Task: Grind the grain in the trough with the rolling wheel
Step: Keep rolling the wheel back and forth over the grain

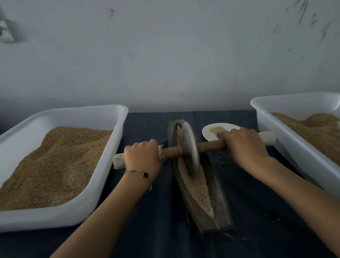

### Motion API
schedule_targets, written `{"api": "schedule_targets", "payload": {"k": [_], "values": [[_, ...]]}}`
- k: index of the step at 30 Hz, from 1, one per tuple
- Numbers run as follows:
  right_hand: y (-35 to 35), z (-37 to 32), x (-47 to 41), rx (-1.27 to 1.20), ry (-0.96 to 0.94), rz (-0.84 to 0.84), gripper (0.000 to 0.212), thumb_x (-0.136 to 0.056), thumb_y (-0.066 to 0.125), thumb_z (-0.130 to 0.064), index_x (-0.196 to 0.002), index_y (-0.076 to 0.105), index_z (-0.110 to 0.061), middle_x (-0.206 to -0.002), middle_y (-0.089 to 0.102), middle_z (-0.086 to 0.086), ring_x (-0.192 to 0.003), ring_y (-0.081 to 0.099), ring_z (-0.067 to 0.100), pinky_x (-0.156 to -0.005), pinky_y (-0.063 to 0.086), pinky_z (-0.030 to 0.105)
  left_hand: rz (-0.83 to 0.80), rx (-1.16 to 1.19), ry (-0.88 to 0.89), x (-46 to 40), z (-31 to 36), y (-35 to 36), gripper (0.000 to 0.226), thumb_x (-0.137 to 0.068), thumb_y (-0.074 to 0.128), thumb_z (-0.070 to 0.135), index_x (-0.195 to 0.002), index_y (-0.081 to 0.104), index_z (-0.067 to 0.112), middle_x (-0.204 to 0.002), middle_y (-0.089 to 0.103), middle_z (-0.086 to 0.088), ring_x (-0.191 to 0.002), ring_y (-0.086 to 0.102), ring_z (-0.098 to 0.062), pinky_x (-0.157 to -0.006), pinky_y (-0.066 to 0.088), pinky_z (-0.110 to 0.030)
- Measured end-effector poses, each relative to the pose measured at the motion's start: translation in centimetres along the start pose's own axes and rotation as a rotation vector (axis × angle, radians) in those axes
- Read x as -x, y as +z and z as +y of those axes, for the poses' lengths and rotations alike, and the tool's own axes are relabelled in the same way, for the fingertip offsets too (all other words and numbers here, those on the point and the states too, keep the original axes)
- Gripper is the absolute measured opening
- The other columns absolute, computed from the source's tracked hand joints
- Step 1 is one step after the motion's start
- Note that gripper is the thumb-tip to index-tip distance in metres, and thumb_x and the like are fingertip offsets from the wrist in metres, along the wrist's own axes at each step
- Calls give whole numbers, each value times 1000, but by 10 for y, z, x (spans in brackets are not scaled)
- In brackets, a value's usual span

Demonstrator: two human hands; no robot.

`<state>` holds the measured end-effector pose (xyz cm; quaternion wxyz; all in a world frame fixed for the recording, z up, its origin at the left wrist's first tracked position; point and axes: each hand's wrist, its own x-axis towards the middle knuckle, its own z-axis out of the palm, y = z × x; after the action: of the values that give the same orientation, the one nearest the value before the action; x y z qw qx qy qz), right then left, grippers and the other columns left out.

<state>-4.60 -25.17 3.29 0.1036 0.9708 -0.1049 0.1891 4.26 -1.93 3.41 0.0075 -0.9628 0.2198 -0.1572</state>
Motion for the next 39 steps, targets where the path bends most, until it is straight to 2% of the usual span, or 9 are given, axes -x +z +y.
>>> {"api": "schedule_targets", "payload": {"k": [2, 6, 9, 16, 21, 25, 30, 34, 39], "values": [[-12, 1, 21, 27, -33, -5, 35, -92, 51, -17, -126, 52, -25, -101, 62, -3, -93, 55, 19, -74, 33, 30, -22, -1, 35, 21, -1, -8, 27, -91, 50, 33, -72, 33, 24, -65, 40, 9, -64, 45, -12, -65, 33, -28], [-42, 3, 69, -60, -71, 63, 26, -65, 78, -3, -75, 60, -19, -67, 56, -1, -63, 50, 21, -59, 27, 31, -46, -4, 93, 62, -5, -24, 30, -90, 48, 34, -69, 27, 28, -64, 39, 10, -56, 37, -7, -55, 26, -24], [-52, 5, 86, -106, -77, 48, 35, -53, 79, 4, -65, 56, -19, -61, 49, -4, -57, 45, 19, -55, 26, 30, -20, -7, 104, 78, -7, -31, 28, -89, 48, 36, -72, 27, 29, -64, 38, 11, -57, 35, -7, -57, 25, -25], [-16, 0, 58, -81, 12, 61, 28, -70, 75, -7, -79, 53, -23, -73, 54, -4, -68, 35, 12, -65, 26, 29, 21, -51, 60, 56, -2, -13, 24, -88, 50, 36, -77, 31, 27, -63, 32, 11, -62, 36, -9, -61, 27, -25], [14, -1, 5, -105, 65, 18, 19, -89, 57, -14, -106, 57, -24, -98, 60, -2, -89, 52, 21, -72, 29, 32, 92, -57, 16, 6, 1, 5, 23, -89, 50, 35, -73, 36, 25, -63, 35, 10, -63, 39, -12, -63, 30, -27], [22, 2, -36, -89, 103, 1, 5, -91, 53, -15, -91, 53, -20, -96, 62, 2, -90, 55, 24, -73, 35, 33, 59, -37, -29, -32, 3, 7, 13, -90, 51, 34, -84, 53, 23, -69, 46, 6, -66, 45, -15, -63, 35, -29], [29, 0, -52, -82, 155, -49, 7, -90, 55, -14, -96, 57, -16, -94, 64, 4, -90, 58, 24, -70, 33, 32, 101, -105, -19, -50, 5, 5, 14, -90, 51, 34, -88, 56, 21, -82, 62, 2, -79, 59, -19, -69, 37, -31], [23, 0, -31, -70, 125, 31, 12, -89, 52, -11, -81, 51, -20, -88, 65, 2, -82, 57, 21, -67, 33, 30, 114, -84, 10, -32, 2, 8, 17, -92, 50, 36, -83, 50, 21, -72, 51, 5, -70, 50, -16, -68, 36, -29], [-6, 2, 14, -68, 15, 27, 17, -88, 59, -16, -101, 57, -26, -89, 60, -6, -84, 54, 16, -75, 39, 31, -28, 22, 63, 24, -3, -7, 20, -91, 50, 37, -81, 37, 25, -68, 39, 11, -68, 44, -11, -68, 33, -27]]}}
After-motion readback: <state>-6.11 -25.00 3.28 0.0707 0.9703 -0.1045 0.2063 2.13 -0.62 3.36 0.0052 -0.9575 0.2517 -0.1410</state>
